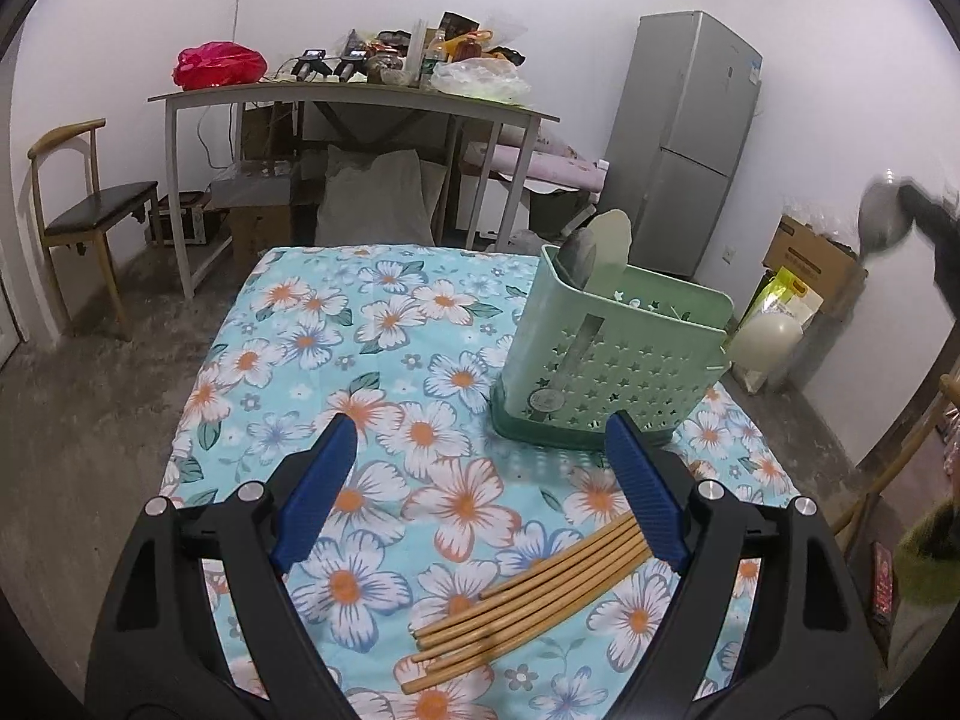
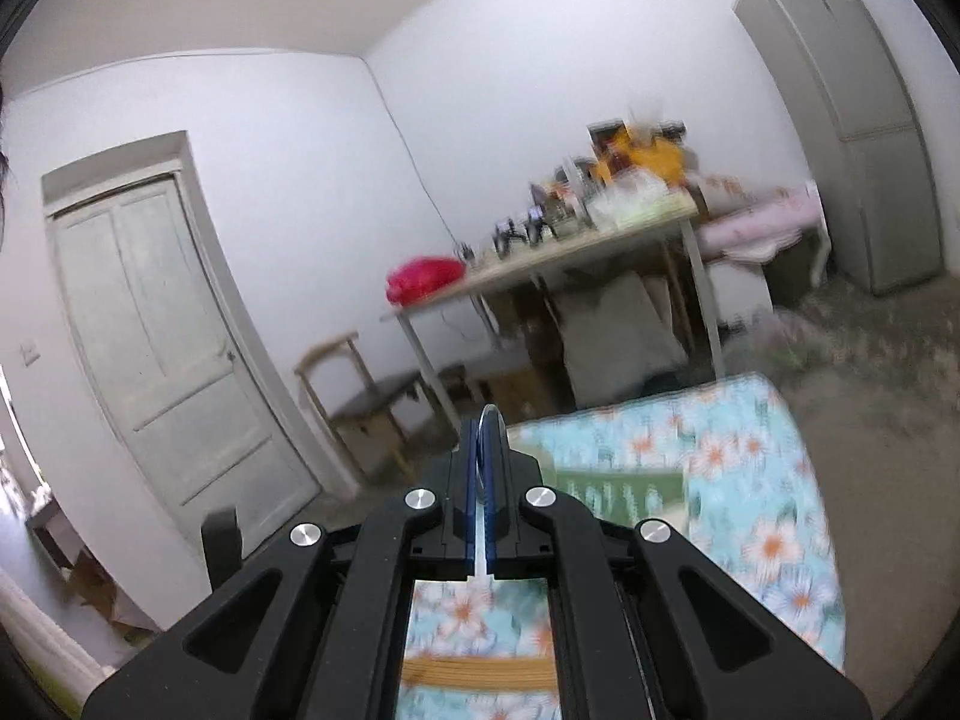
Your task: Organize utensils
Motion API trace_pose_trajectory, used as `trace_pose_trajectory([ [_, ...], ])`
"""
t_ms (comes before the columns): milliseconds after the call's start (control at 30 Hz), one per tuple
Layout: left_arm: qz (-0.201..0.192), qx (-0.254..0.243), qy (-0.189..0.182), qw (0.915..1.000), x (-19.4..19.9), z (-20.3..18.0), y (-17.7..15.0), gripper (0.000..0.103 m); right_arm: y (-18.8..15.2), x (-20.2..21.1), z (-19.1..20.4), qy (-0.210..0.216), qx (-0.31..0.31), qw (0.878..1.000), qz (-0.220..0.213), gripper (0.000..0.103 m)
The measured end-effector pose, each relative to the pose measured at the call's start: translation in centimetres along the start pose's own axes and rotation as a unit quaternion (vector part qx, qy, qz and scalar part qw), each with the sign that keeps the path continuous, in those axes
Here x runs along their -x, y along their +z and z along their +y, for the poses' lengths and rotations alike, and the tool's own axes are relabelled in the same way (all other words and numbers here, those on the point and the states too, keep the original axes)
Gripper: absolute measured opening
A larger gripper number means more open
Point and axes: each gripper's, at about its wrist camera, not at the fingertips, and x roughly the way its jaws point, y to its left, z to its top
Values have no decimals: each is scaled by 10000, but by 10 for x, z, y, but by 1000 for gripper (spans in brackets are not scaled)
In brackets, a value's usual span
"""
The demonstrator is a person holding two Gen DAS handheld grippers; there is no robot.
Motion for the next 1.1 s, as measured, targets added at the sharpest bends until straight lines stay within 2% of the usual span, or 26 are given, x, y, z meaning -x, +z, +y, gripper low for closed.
trace_pose_trajectory([
  [100,-37,21,-12,10000,3,2,0,81,17,-8,3,33,215,9995,-245,2],
  [233,-23,75,-11,10000,3,4,-1,81,24,-35,-9,12,224,9995,-239,2],
  [467,12,167,29,9999,4,10,-4,81,7,-89,-56,175,-317,9992,167,2],
  [633,31,254,49,9997,2,16,-5,81,-12,-114,-89,-316,-467,9967,581,4],
  [867,53,324,74,9994,0,20,-6,81,-13,-98,-104,-821,-459,9946,448,4],
  [1100,65,320,76,9994,-1,21,-5,81,-10,-80,-97,-987,-283,9941,339,4],
])
